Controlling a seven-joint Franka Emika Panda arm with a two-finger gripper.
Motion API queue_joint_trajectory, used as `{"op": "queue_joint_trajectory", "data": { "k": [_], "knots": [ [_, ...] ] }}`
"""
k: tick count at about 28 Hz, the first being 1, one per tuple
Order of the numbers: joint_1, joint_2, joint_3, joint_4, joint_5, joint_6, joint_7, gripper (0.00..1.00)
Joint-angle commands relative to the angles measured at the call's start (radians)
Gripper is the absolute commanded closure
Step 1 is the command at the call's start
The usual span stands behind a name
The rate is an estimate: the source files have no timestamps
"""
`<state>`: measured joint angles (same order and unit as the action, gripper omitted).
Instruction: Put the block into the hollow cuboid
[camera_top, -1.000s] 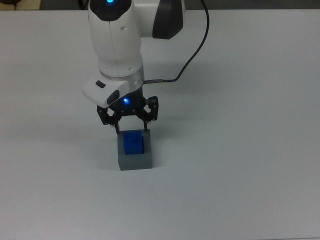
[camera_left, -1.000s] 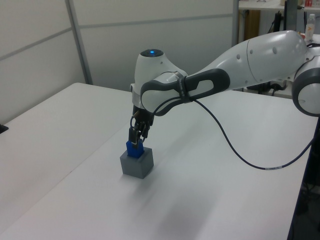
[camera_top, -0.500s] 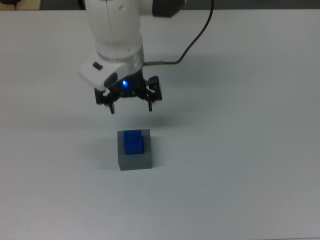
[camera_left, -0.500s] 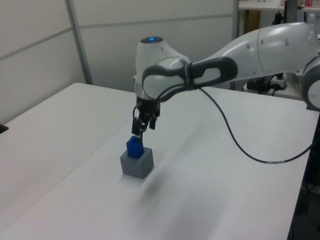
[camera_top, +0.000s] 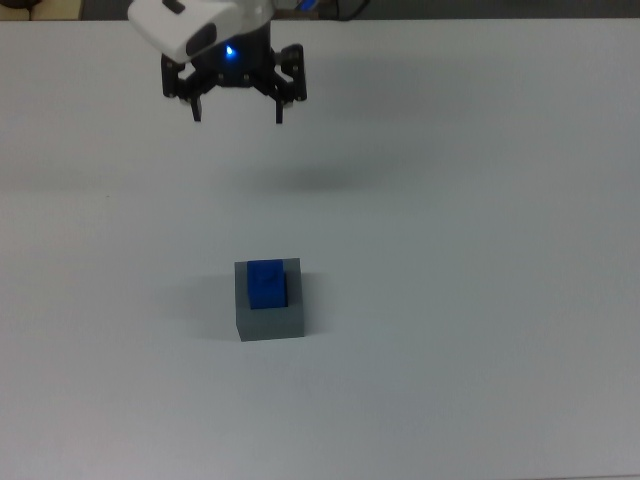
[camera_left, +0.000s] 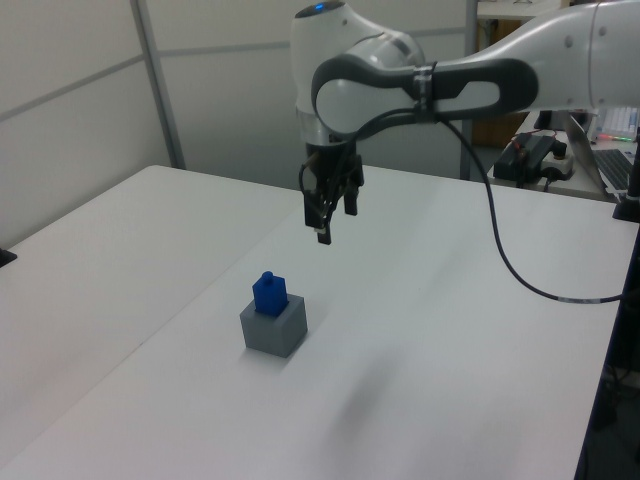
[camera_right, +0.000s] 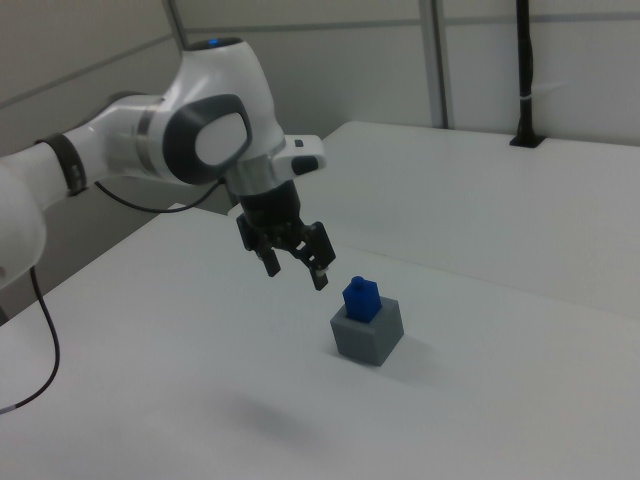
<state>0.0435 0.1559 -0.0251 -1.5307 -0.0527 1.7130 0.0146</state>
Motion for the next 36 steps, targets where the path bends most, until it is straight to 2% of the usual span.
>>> {"op": "queue_joint_trajectory", "data": {
  "k": [1,10,36],
  "knots": [
    [0.01,-0.053,-0.002,-0.045,-0.018,-0.035,0.034,0.0],
    [0.007,-0.105,-0.002,-0.085,-0.006,-0.062,0.079,0.0],
    [-0.013,-0.098,-0.006,-0.08,-0.004,-0.041,0.082,0.0]
  ]
}}
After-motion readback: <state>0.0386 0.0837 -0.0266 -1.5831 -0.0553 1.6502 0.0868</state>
